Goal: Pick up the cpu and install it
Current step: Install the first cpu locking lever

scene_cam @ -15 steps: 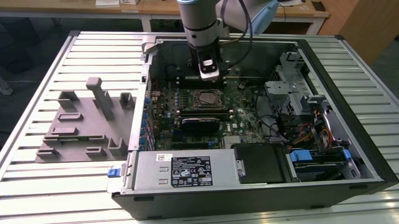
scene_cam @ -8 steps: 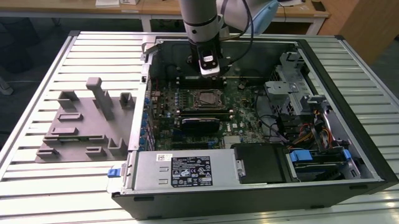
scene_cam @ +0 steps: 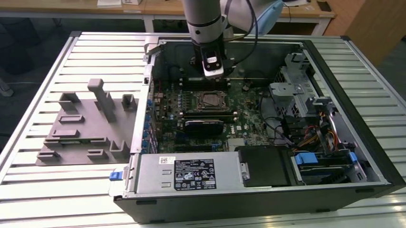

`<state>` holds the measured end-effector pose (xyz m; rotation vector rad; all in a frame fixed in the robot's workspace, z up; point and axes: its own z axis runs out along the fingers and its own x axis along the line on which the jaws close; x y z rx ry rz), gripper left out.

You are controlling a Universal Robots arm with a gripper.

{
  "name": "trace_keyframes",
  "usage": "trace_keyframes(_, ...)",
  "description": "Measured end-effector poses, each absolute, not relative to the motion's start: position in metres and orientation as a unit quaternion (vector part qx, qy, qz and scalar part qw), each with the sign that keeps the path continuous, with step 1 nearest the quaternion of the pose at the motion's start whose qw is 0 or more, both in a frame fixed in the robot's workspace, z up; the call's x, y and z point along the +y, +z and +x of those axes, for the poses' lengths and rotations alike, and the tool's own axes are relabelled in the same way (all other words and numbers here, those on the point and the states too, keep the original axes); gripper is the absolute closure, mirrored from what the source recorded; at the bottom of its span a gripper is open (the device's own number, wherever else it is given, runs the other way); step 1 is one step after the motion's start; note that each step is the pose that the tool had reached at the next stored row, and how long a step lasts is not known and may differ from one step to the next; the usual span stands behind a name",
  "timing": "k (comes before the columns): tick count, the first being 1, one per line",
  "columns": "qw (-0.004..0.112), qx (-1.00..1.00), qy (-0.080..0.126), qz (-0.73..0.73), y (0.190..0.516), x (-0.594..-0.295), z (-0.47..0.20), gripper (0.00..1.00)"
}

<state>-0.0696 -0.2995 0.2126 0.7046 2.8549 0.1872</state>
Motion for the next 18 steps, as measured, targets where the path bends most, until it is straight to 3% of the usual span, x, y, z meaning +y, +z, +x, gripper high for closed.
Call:
trace_keyframes(6, 0.086, 0.966, 0.051, 0.238, 0.212, -0.305, -0.069, 0.89)
trace_keyframes(18, 0.075, 0.968, 0.034, 0.238, 0.212, -0.329, -0.069, 0.89)
